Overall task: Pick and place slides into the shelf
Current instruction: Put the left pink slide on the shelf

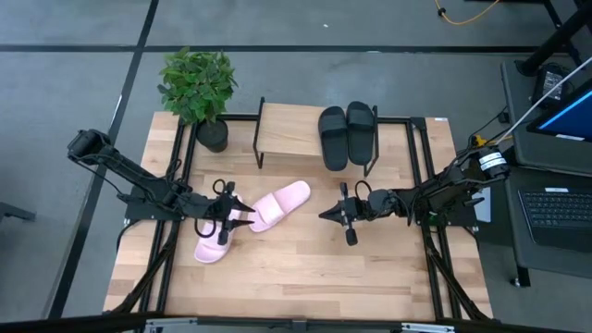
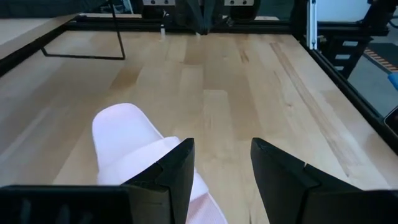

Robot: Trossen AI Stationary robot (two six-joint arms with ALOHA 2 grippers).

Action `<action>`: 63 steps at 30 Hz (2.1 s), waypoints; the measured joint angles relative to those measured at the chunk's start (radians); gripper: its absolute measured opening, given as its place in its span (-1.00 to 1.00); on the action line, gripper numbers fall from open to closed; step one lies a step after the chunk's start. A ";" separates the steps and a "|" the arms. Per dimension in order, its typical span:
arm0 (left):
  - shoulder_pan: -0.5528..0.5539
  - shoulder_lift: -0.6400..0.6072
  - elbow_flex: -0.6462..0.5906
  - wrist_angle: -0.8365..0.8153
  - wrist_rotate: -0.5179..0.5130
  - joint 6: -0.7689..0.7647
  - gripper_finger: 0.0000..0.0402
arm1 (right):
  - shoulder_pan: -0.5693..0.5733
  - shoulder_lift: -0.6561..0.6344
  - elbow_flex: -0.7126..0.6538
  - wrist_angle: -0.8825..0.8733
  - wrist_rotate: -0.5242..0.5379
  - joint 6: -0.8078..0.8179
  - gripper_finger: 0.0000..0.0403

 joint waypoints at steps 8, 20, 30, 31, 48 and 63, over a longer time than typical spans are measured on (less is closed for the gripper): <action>-0.012 0.000 0.000 -0.002 0.141 -0.182 -0.25 | 0.000 0.000 0.000 -0.006 0.000 -0.004 -0.95; -0.023 0.008 0.000 -0.003 0.044 -0.190 -0.25 | 0.000 0.000 0.000 -0.006 0.000 -0.002 -0.95; -0.019 0.010 0.060 0.028 -0.153 -0.153 -0.25 | 0.000 0.000 0.000 -0.006 0.000 -0.022 -0.95; -0.025 0.010 0.082 0.011 -0.166 -0.132 -0.25 | 0.000 0.000 0.000 -0.006 0.000 -0.022 -0.95; -0.356 0.135 0.434 -0.635 -0.604 -0.533 -0.26 | 0.002 0.000 0.000 -0.007 -0.008 -0.020 -0.95; -0.485 0.457 0.599 -0.645 -0.710 -0.759 -0.77 | 0.002 0.000 0.000 -0.007 -0.010 -0.021 -0.95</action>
